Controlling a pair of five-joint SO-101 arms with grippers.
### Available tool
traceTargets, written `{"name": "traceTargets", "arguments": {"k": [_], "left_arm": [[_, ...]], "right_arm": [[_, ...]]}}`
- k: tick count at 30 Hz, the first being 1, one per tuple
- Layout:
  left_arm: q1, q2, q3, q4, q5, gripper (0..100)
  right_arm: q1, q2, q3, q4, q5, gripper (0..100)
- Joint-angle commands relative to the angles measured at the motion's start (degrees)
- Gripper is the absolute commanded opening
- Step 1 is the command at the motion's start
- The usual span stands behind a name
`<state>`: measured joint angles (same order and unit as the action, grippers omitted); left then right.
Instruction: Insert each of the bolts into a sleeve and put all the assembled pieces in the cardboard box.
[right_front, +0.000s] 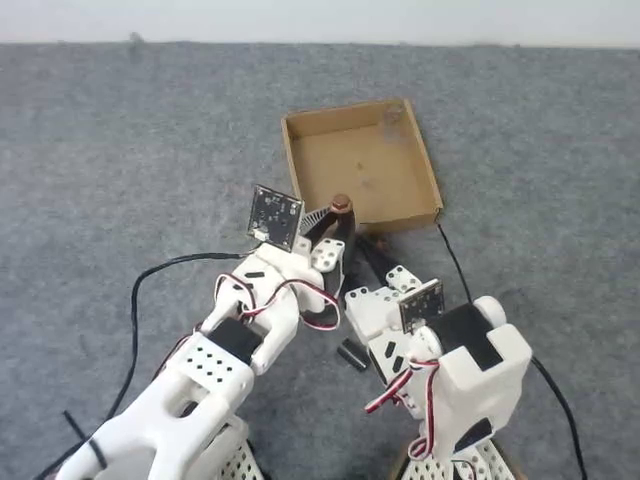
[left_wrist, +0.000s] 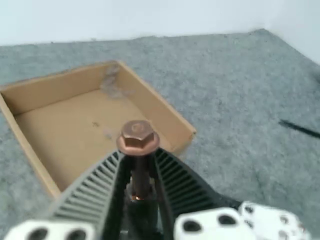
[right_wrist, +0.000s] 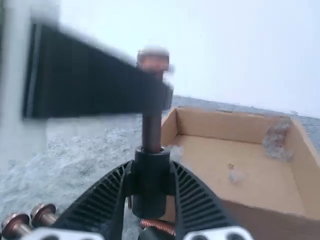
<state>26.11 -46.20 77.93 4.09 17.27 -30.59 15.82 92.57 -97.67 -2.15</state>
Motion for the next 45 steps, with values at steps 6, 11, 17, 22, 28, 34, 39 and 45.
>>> {"name": "traceTargets", "arguments": {"k": [6, 11, 17, 22, 28, 34, 39, 45], "left_arm": [[-0.5, -0.2, -0.3, 0.7, -0.7, 1], [-1.0, -0.2, -0.2, 0.7, -0.6, 3], [-2.3, -0.2, 0.0, 1.1, -0.4, 14], [-2.2, -0.8, 0.0, 1.1, -0.4, 14], [-1.6, -0.8, -0.2, 1.1, -0.4, 14], [2.4, -0.8, 0.0, 1.6, -0.4, 14], [2.5, -1.8, -0.3, 4.0, -0.4, 14], [1.6, -12.7, 0.7, 9.4, -0.4, 14]], "right_arm": [[2.5, -1.9, 0.6, -2.6, -0.3, 0.6], [2.5, -1.9, 0.7, -2.7, -0.3, 0.6], [2.7, -1.9, 0.6, -2.7, -0.3, 0.6], [2.8, -1.9, 0.5, -2.7, -0.3, 0.6], [2.9, -1.4, -0.5, -2.2, -0.3, 0.6], [3.6, -1.4, -0.7, -2.2, -0.3, 0.6], [3.8, -1.3, -1.3, -2.2, -0.3, 0.6], [5.0, -1.3, -1.5, -2.2, -0.4, 0.6]]}}
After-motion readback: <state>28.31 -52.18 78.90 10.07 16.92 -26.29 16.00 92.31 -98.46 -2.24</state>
